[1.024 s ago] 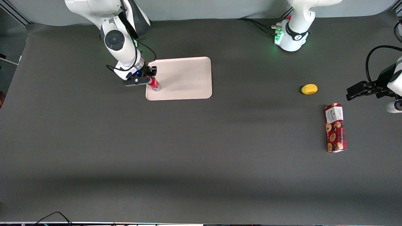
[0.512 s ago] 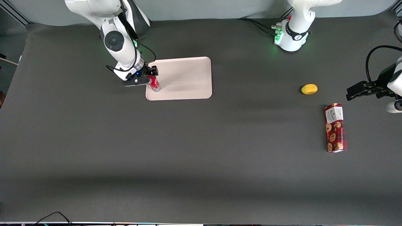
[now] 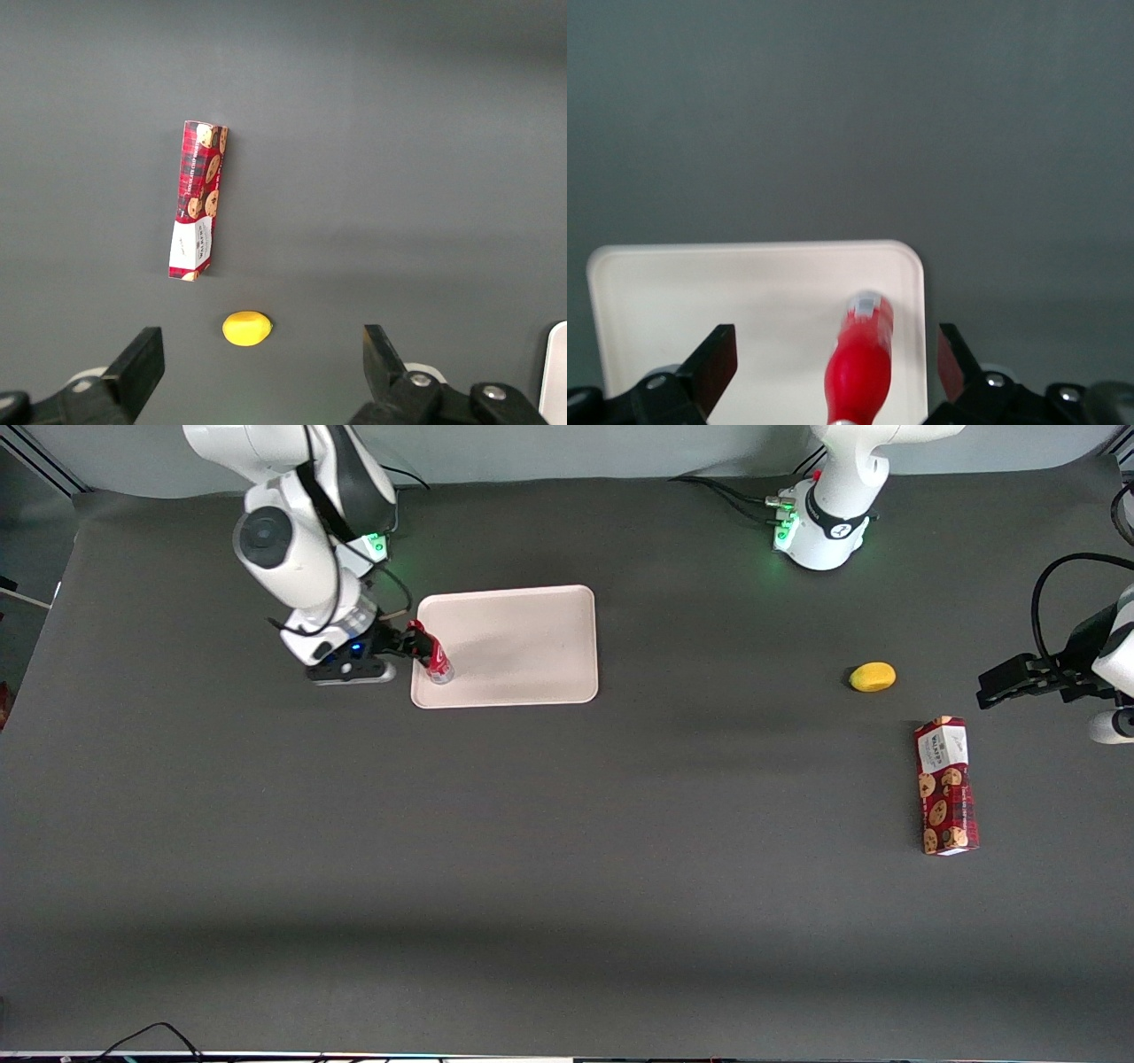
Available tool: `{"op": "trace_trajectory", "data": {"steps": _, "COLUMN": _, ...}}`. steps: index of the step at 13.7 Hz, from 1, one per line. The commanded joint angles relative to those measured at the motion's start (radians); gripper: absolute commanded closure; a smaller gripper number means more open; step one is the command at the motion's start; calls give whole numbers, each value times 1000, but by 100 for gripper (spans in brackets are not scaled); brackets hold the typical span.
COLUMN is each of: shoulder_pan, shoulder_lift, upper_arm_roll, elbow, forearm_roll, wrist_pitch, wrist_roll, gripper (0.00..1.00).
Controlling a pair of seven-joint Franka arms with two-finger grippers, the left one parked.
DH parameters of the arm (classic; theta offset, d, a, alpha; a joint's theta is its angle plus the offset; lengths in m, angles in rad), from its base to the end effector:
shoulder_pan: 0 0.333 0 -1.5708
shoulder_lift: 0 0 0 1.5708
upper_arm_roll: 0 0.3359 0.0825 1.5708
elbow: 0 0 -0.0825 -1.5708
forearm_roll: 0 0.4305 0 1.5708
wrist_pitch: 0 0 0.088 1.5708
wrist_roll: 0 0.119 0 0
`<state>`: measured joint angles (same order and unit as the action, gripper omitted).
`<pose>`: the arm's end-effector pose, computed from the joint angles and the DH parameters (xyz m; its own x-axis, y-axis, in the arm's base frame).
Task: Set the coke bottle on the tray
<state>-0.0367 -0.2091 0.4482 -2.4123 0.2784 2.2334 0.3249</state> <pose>0.4547 0.2088 0.3646 0.9954 -0.0891 -0.0357 -0.0929 -0.9876 -0.1262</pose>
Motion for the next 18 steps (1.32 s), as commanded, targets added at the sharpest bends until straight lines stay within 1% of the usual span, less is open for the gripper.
{"op": "trace_trajectory", "data": {"steps": 1, "shoulder_pan": -3, "shoulder_lift": 63, "upper_arm_roll": -127, "elbow": 163, "forearm_roll": -80, "wrist_pitch": -54, "wrist_roll": -1, "gripper": 0}}
{"op": "trace_trajectory", "data": {"steps": 2, "shoulder_pan": -3, "shoulder_lift": 100, "upper_arm_roll": -146, "elbow": 246, "forearm_roll": -131, "wrist_pitch": -101, "wrist_roll": -1, "gripper": 0}}
{"op": "trace_trajectory", "data": {"steps": 3, "shoulder_pan": -6, "shoulder_lift": 150, "upper_arm_roll": -161, "elbow": 357, "forearm_roll": -183, "wrist_pitch": -180, "wrist_roll": 0, "gripper": 0}}
{"op": "trace_trajectory", "data": {"steps": 4, "shoulder_pan": -6, "shoulder_lift": 192, "upper_arm_roll": -193, "elbow": 465, "forearm_roll": -217, "wrist_pitch": -248, "wrist_roll": -3, "gripper": 0}}
{"op": "trace_trajectory", "data": {"steps": 5, "shoulder_pan": -5, "shoulder_lift": 221, "upper_arm_roll": -216, "elbow": 549, "forearm_roll": -231, "wrist_pitch": -283, "wrist_roll": -9, "gripper": 0}}
{"op": "trace_trajectory", "data": {"steps": 7, "shoulder_pan": -6, "shoulder_lift": 264, "upper_arm_roll": -249, "elbow": 666, "forearm_roll": -266, "wrist_pitch": -285, "wrist_roll": -70, "gripper": 0}}
{"op": "trace_trajectory", "data": {"steps": 11, "shoulder_pan": -6, "shoulder_lift": 339, "upper_arm_roll": -325, "elbow": 797, "forearm_roll": -274, "wrist_pitch": -290, "wrist_roll": -128, "gripper": 0}}
{"op": "trace_trajectory", "data": {"steps": 13, "shoulder_pan": -6, "shoulder_lift": 341, "upper_arm_roll": -350, "elbow": 799, "forearm_roll": -298, "wrist_pitch": -290, "wrist_roll": -132, "gripper": 0}}
{"op": "trace_trajectory", "data": {"steps": 14, "shoulder_pan": -6, "shoulder_lift": 341, "upper_arm_roll": -365, "elbow": 805, "forearm_roll": -298, "wrist_pitch": -294, "wrist_roll": -133, "gripper": 0}}
{"op": "trace_trajectory", "data": {"steps": 17, "shoulder_pan": -8, "shoulder_lift": 327, "upper_arm_roll": -391, "elbow": 800, "forearm_roll": -298, "wrist_pitch": -375, "wrist_roll": -203, "gripper": 0}}
{"op": "trace_trajectory", "data": {"steps": 18, "shoulder_pan": -9, "shoulder_lift": 315, "upper_arm_roll": -393, "elbow": 797, "forearm_roll": -298, "wrist_pitch": -424, "wrist_roll": -219, "gripper": 0}}
